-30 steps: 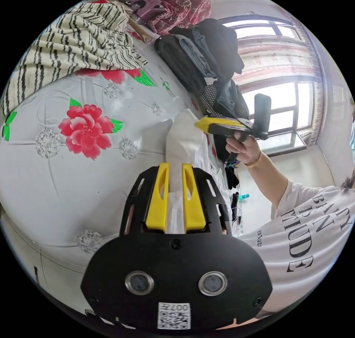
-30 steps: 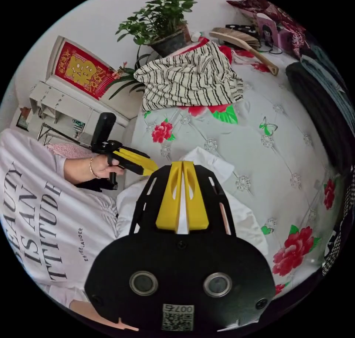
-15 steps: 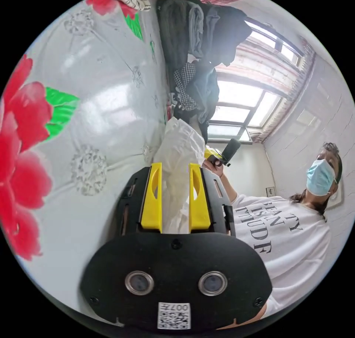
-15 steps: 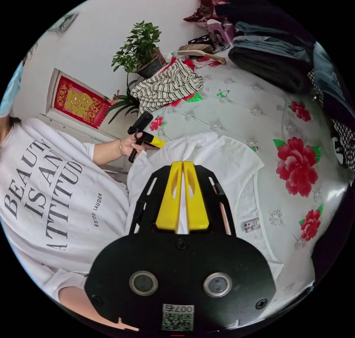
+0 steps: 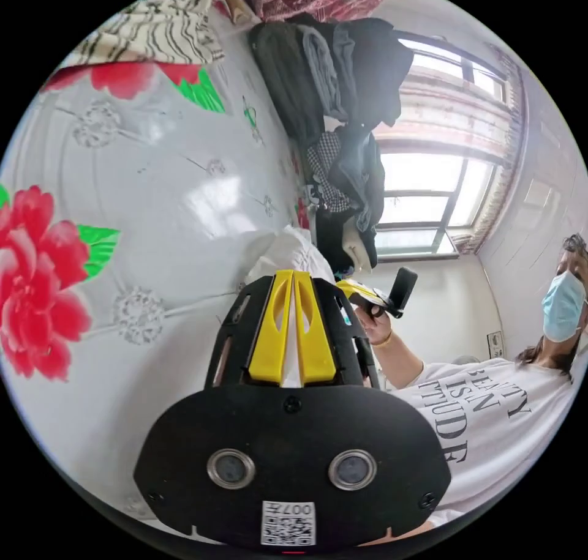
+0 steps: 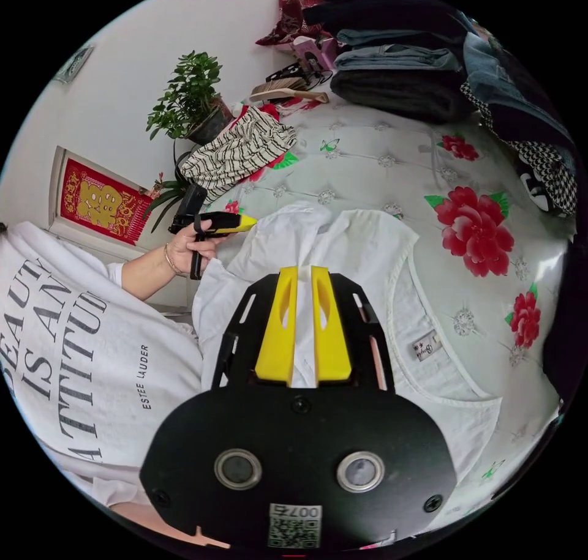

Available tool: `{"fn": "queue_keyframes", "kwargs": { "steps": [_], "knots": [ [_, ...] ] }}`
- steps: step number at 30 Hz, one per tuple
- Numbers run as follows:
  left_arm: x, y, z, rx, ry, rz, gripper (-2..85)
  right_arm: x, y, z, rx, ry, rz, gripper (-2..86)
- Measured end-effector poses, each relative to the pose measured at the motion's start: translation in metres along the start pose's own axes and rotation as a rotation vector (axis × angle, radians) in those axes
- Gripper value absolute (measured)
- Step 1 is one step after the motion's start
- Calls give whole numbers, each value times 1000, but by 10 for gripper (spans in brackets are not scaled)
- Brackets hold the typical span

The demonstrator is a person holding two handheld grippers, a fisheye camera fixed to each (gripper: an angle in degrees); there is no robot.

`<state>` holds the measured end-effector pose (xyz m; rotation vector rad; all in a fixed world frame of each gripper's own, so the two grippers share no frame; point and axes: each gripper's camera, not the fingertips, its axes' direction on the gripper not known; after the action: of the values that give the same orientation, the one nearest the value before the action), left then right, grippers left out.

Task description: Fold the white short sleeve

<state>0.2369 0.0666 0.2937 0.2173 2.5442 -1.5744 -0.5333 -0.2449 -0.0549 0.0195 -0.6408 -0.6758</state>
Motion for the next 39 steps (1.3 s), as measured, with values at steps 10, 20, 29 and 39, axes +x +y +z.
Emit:
{"fn": "queue_keyframes", "kwargs": {
  "steps": [10,20,29,39],
  "knots": [
    [1,79,-85,491,-263,-259,31,-12,32,29,31,-77,115,30],
    [-22,86,-89,432,-138,-307,76,-21,67,27,91,-94,165,6],
    [-7,53,-78,619,122,-255,-4,-34,92,5,186,-39,182,-1],
    [-12,116,-111,762,-133,-290,86,-34,145,12,226,-41,269,-3]
  ]
}}
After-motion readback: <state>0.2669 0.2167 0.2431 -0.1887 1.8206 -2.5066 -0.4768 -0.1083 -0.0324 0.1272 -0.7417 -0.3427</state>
